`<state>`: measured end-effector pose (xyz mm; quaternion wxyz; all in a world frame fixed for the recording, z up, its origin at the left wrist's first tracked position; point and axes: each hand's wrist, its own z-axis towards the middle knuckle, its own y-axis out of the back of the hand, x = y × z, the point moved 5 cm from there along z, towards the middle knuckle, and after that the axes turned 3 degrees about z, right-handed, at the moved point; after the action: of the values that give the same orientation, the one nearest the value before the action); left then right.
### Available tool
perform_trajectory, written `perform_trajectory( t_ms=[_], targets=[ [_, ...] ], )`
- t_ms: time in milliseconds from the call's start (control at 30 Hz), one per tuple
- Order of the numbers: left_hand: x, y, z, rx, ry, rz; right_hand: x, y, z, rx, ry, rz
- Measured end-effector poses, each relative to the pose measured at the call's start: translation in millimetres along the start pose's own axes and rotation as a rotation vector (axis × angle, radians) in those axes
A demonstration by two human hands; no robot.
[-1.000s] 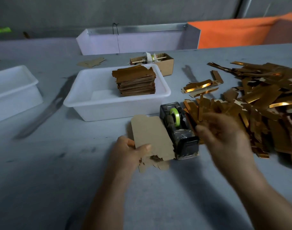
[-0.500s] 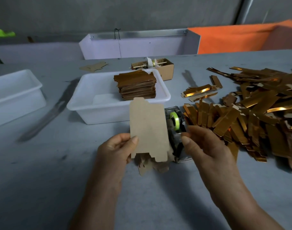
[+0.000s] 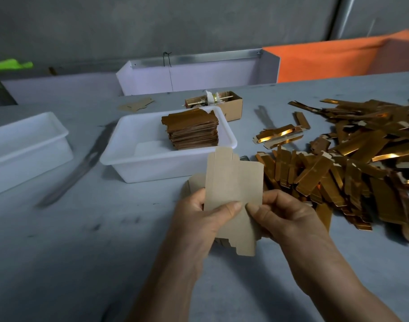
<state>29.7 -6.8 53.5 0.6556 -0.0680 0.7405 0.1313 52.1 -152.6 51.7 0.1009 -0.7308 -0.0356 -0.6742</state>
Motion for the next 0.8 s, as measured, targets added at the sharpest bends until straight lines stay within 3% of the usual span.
perform_trajectory(
  t_ms=[133, 300, 433, 633, 800],
  targets=[
    [9.0, -3.3, 1.7, -0.019, 0.043, -0.034, -4.0, 4.3, -0.9, -0.007, 0.035, -0.096],
    [16.0, -12.1, -0.5, -0.146, 0.024, -0.016, 9.0, -1.2, -12.8, -0.174, 0.362, -0.592],
    [13.5, -21.0, -6.5, -0.158, -0.053, 0.000, 10.2, -10.4, -18.7, -0.148, 0.415, -0.466],
    [12.9, -22.3, -8.6, 0.107, -0.013, -0.026, 4.3, -12.3, -17.2, -0.106, 0.421, -0.516],
    [12.9, -12.3, -9.4, 0.004, -0.090, 0.181, -7.8, -10.1, -12.2, -0.086, 0.242, -0.421]
  ],
)
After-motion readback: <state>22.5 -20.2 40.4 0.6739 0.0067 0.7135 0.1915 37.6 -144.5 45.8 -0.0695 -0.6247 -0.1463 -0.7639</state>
